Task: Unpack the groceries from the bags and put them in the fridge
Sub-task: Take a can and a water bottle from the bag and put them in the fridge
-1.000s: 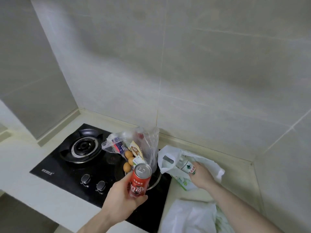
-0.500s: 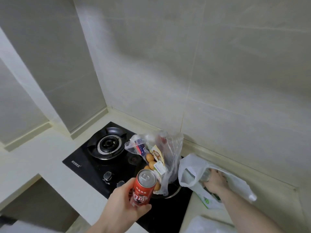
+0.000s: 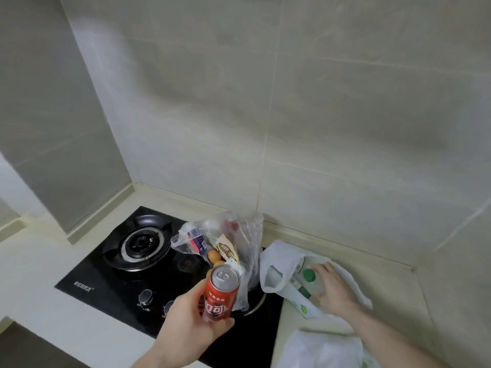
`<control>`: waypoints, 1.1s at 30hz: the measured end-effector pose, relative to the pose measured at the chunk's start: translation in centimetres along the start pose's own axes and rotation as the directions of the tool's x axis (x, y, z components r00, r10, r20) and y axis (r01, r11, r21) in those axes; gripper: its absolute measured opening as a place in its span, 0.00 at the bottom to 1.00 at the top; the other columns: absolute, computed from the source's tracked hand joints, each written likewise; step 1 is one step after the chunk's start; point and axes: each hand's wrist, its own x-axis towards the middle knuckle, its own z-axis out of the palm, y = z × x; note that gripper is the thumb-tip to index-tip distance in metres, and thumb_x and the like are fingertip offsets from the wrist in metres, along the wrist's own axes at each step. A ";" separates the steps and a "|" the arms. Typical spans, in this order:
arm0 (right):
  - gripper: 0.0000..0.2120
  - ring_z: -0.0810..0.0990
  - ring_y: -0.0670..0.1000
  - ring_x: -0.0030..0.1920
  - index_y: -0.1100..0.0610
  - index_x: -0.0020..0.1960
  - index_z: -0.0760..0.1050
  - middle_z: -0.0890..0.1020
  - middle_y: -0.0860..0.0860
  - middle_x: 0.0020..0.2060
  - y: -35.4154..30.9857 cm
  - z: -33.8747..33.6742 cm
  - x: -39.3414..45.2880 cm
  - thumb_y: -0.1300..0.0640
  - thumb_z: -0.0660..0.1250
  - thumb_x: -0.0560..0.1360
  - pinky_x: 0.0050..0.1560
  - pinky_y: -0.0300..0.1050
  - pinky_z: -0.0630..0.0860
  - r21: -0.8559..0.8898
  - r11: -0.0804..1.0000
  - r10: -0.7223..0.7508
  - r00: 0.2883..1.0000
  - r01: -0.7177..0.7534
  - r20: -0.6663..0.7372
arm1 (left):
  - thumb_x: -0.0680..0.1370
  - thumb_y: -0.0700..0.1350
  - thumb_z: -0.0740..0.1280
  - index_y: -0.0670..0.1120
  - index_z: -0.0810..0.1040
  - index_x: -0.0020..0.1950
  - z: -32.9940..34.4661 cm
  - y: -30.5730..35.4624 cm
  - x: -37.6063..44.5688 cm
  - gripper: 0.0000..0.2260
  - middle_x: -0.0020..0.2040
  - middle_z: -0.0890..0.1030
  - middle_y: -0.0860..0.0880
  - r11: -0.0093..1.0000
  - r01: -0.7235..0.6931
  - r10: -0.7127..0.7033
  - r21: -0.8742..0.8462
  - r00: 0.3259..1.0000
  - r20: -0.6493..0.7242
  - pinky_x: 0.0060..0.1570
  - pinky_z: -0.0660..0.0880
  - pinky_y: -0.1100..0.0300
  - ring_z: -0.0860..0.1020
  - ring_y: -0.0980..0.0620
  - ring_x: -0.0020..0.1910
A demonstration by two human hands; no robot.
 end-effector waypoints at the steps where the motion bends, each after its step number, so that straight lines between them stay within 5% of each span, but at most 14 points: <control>1: 0.33 0.77 0.49 0.64 0.42 0.66 0.69 0.71 0.40 0.61 0.1 -0.4 -1.1 0.58 0.78 0.66 0.59 0.42 0.74 0.047 0.999 -0.013 0.998 0.016 -0.060 | 0.65 0.46 0.82 0.60 0.78 0.61 0.0 0.1 0.1 0.27 0.48 0.87 0.55 1.000 -0.011 0.011 -0.015 1.000 0.014 0.53 0.81 0.55 0.85 0.54 0.48; 4: 0.34 0.79 0.47 0.58 0.31 0.57 0.67 0.72 0.31 0.58 -0.5 -1.5 -4.5 0.59 0.82 0.66 0.56 0.46 0.77 0.240 0.970 0.031 0.963 0.036 -0.269 | 0.66 0.44 0.82 0.56 0.80 0.61 0.1 0.3 0.5 0.26 0.49 0.87 0.54 0.998 -0.023 0.026 -0.058 0.999 0.047 0.55 0.81 0.55 0.85 0.54 0.49; 7: 0.33 0.79 0.44 0.59 0.35 0.60 0.70 0.74 0.29 0.60 -3.2 -3.1 -8.1 0.57 0.83 0.66 0.60 0.45 0.76 0.416 0.909 0.139 0.910 0.040 -0.391 | 0.66 0.47 0.82 0.56 0.79 0.61 0.3 0.4 0.8 0.26 0.50 0.86 0.55 0.997 -0.049 0.054 -0.060 0.995 0.082 0.54 0.81 0.57 0.85 0.56 0.49; 11: 0.31 0.79 0.36 0.61 0.40 0.60 0.74 0.80 0.32 0.59 -6.9 -4.5 -12.8 0.61 0.83 0.66 0.61 0.39 0.74 0.628 0.774 0.249 0.872 0.082 -0.422 | 0.65 0.47 0.83 0.59 0.79 0.62 0.8 0.5 1.1 0.28 0.50 0.86 0.55 0.994 -0.076 0.084 -0.078 0.990 0.113 0.54 0.81 0.56 0.85 0.55 0.49; 15: 0.29 0.86 0.45 0.51 0.47 0.58 0.76 0.86 0.42 0.50 -10.4 -5.3 -17.1 0.64 0.84 0.65 0.52 0.44 0.81 0.800 0.597 0.413 0.829 0.066 -0.377 | 0.64 0.46 0.84 0.58 0.79 0.59 1.4 0.7 1.2 0.27 0.49 0.86 0.56 0.995 -0.065 0.077 -0.078 0.986 0.150 0.53 0.81 0.57 0.85 0.55 0.49; 20: 0.24 0.87 0.45 0.46 0.51 0.54 0.77 0.88 0.44 0.46 -12.7 -6.0 -20.6 0.66 0.83 0.64 0.46 0.40 0.81 0.836 0.544 0.469 0.800 0.073 -0.374 | 0.64 0.45 0.85 0.56 0.79 0.57 2.2 1.4 0.9 0.26 0.49 0.83 0.62 0.992 -0.103 0.115 -0.067 0.974 0.195 0.49 0.80 0.62 0.84 0.56 0.48; 26: 0.23 0.88 0.49 0.47 0.49 0.54 0.80 0.88 0.48 0.45 -13.1 -5.8 -24.0 0.61 0.85 0.63 0.50 0.49 0.82 0.822 0.570 0.468 0.813 0.022 -0.347 | 0.65 0.45 0.84 0.56 0.78 0.60 3.0 2.9 -0.8 0.27 0.48 0.86 0.56 0.982 -0.159 0.181 -0.101 0.948 0.260 0.47 0.79 0.66 0.84 0.56 0.48; 33: 0.22 0.87 0.46 0.46 0.47 0.54 0.80 0.88 0.46 0.44 -12.6 -6.9 -29.9 0.60 0.83 0.65 0.46 0.38 0.78 0.826 0.564 0.515 0.780 0.004 -0.356 | 0.67 0.42 0.83 0.57 0.77 0.58 5.0 6.2 -3.8 0.25 0.47 0.86 0.56 0.957 -0.266 0.290 -0.118 0.903 0.318 0.48 0.80 0.64 0.84 0.56 0.47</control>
